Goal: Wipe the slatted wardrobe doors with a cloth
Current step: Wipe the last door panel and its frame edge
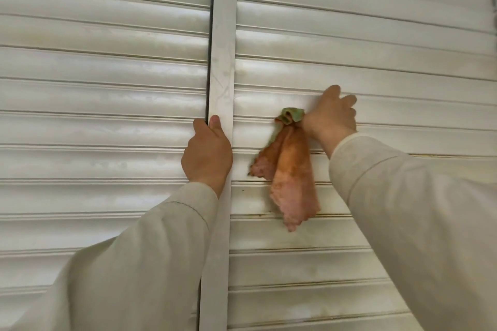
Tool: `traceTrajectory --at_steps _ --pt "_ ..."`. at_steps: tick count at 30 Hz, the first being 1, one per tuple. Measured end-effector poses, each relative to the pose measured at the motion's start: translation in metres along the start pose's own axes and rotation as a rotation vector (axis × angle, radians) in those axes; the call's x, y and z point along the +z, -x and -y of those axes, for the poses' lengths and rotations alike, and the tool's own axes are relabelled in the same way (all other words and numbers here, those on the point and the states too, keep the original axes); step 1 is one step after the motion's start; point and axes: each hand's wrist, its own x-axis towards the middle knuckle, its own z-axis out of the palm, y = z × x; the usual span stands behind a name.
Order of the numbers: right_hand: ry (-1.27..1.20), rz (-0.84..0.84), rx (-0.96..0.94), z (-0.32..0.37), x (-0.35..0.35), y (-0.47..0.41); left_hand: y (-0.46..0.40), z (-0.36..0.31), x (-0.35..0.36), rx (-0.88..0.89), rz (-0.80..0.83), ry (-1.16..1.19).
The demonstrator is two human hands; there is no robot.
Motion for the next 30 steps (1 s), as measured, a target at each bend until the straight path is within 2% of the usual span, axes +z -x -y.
traceTrajectory --at_steps 2,6,10,12,14,17,20,26,30 --pt "-0.083 0.052 0.100 -0.011 -0.005 0.000 0.003 -0.001 0.000 0.002 -0.014 -0.006" --pt "-0.204 0.061 0.054 0.001 0.002 0.026 0.005 -0.004 0.001 -0.010 -0.022 -0.015" --pt "-0.577 0.086 0.090 0.033 0.034 0.059 0.006 -0.004 0.001 -0.014 -0.018 -0.021" --pt "-0.744 0.185 0.062 0.044 0.049 0.064 0.004 -0.004 0.002 -0.010 -0.026 -0.028" --pt "-0.806 0.308 -0.004 0.043 0.054 0.068 0.002 -0.003 0.003 -0.008 -0.029 -0.035" --pt "-0.877 0.370 -0.016 0.027 0.054 0.067 0.001 -0.003 0.002 -0.008 -0.020 -0.032" --pt "-0.887 0.317 0.040 -0.001 0.048 0.050 0.002 -0.002 0.002 -0.008 -0.007 -0.007" --pt "-0.939 -0.014 0.240 -0.073 0.000 0.011 0.001 0.003 0.007 0.008 -0.032 0.006" --pt "-0.757 0.013 0.239 -0.062 0.007 0.037 0.003 0.002 0.006 0.015 -0.052 -0.012"
